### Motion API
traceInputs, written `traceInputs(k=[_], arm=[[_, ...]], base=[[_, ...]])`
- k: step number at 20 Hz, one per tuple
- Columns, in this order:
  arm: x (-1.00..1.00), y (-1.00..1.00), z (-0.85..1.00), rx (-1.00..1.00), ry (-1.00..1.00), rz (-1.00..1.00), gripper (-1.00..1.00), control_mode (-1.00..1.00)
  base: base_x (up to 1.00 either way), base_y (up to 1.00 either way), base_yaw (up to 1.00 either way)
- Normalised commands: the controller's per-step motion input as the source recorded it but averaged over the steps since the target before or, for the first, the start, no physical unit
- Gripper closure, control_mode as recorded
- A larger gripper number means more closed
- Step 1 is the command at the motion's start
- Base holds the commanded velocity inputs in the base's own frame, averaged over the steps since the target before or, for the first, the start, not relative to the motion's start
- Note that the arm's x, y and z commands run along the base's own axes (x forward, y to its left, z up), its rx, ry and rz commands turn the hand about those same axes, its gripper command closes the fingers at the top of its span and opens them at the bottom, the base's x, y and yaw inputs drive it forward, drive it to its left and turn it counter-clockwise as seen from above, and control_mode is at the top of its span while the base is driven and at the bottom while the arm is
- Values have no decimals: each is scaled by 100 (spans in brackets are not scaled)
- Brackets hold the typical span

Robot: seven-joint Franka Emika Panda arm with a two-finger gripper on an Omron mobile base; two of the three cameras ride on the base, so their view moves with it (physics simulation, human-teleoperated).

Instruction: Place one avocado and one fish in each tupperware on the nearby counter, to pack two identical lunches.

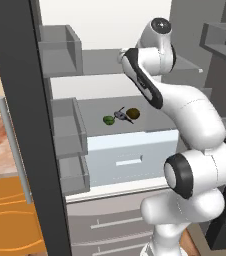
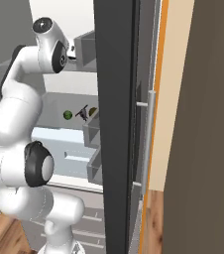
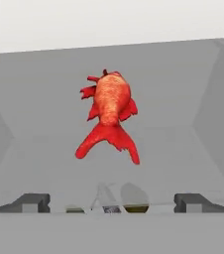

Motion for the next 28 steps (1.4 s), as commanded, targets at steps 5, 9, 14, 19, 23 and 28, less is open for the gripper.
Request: traceInputs(k=[5, 9, 14, 19, 23, 28], arm=[[84, 0, -13, 0, 1, 0, -100, -100], [61, 0, -41, 0, 0, 0, -100, -100], [59, 0, -40, 0, -1, 0, -100, -100], [39, 0, -34, 0, -4, 0, 100, -100], [0, 0, 0, 0, 0, 0, 100, -100], [-28, 0, 3, 0, -5, -1, 100, -100]], base=[[0, 0, 0], [0, 0, 0], [0, 0, 0], [0, 0, 0], [0, 0, 0], [0, 0, 0]])
